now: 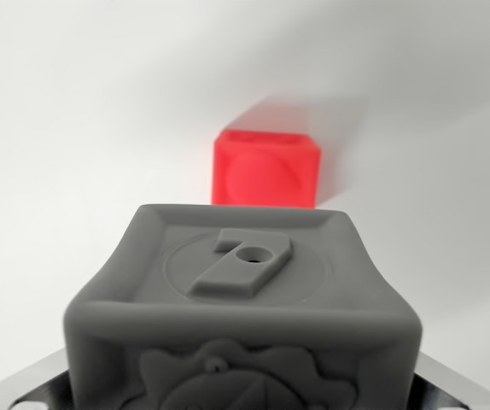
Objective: Destack cube
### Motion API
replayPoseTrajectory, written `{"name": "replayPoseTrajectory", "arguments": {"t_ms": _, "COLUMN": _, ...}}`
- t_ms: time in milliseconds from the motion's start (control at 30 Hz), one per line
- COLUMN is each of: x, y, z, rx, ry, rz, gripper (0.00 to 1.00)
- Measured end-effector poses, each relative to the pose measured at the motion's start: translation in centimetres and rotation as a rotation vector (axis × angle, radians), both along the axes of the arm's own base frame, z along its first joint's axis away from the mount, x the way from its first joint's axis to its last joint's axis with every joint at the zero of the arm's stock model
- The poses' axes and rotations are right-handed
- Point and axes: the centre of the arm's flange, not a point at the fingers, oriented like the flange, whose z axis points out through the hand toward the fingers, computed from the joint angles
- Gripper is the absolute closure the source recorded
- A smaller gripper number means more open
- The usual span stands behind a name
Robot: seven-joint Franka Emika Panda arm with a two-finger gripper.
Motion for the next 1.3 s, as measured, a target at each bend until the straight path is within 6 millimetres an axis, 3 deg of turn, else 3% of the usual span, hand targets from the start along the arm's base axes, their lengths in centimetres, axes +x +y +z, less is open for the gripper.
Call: {"name": "replayPoseTrajectory", "arguments": {"t_ms": 1300, "x": 1.5, "y": 7.4, "z": -1.4, "rx": 0.000, "ry": 0.007, "rz": 0.169, "gripper": 1.00}}
